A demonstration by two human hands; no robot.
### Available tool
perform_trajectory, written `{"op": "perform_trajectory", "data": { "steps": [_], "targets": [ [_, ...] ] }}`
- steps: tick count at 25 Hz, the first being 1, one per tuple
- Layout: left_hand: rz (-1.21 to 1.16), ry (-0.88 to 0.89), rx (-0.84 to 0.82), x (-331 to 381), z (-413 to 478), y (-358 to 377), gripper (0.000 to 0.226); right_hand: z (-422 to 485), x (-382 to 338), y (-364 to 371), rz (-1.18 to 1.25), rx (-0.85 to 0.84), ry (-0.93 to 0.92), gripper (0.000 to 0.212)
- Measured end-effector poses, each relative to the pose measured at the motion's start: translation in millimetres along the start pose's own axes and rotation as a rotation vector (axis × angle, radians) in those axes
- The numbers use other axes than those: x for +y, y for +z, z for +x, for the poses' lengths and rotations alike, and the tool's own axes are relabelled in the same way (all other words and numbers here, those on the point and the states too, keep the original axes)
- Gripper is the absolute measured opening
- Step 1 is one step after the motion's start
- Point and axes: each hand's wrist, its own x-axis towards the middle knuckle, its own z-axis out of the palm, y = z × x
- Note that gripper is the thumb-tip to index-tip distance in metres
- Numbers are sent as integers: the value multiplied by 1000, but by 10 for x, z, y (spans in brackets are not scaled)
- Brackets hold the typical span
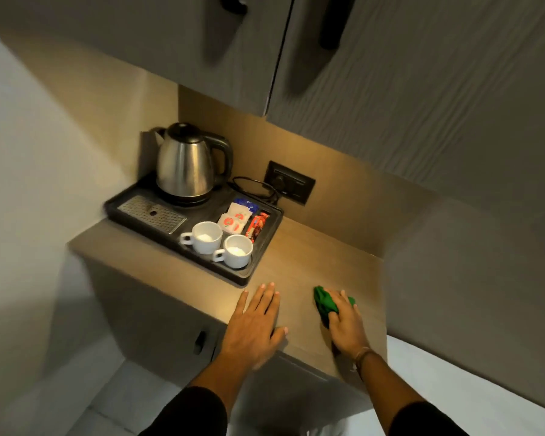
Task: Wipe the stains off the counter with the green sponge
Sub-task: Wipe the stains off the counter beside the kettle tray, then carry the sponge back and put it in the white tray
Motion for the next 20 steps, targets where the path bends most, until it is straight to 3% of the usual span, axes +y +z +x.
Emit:
{"op": "perform_trajectory", "data": {
  "steps": [8, 20],
  "targets": [
    [50, -398, 130, -148, -2592, 120, 81, -1472, -734, 678, -5, -159, -500, 81],
    [103, -1186, 290, 334, -7022, 322, 83, -4760, -2415, 2525, -33, -748, -1026, 71]
  ]
}}
